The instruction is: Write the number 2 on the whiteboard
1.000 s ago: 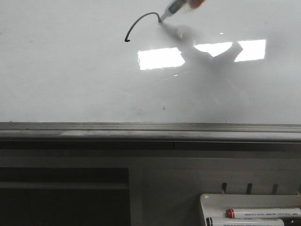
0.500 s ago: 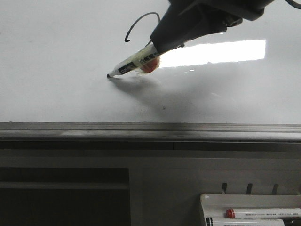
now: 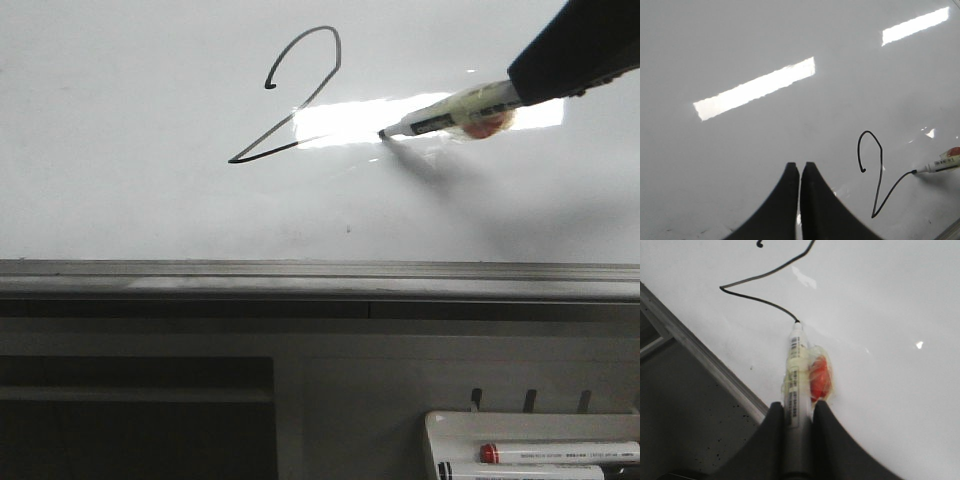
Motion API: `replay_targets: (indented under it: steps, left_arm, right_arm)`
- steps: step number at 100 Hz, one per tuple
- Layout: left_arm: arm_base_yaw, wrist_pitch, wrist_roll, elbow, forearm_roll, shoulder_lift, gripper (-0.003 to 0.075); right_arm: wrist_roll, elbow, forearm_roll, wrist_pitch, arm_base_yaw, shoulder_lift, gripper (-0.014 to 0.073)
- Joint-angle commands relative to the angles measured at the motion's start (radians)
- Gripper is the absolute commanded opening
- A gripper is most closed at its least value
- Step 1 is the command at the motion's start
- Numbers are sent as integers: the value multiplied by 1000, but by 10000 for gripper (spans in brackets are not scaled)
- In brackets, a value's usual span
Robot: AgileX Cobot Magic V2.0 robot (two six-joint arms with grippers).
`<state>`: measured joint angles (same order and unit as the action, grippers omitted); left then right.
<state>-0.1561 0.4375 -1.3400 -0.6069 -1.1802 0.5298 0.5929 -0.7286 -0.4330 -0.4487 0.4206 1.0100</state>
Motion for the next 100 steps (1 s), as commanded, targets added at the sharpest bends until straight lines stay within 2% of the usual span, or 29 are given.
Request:
replay_targets:
  steps: [1,19,30,37,50,56,81,100]
  left_arm:
    - [2,-21,8,-30,-31,2,-20]
    - [2,6,6,-30,-31,2,-20]
    - [2,90,-60,-30,-31,2,-4]
    - [2,161,-122,-30,-31,2,68]
    - [2,267,-267,-30,-31,13,313]
    - [2,302,-325,-29,-31,27,363]
    - [2,384,-525,-29,-31,145,367]
    - [-6,398,-651,-29,-54,240,367]
  right_arm:
    - [-11,-8,21,35,-16,-18,-69]
    - [-9,-22,15,40,26,-38,-69]
    - [-7,-62,15,24,93,-66,-69]
    - [-7,-105,15,-32,133,-62,-69]
    - [-7,-184,38,-113,196,-25,-69]
    - [-7,-219,42,-140,220,-1,-69]
    - [-2,-317,52,-181,294,77,-69]
    - [-2,-366,52,-186,350,104,-69]
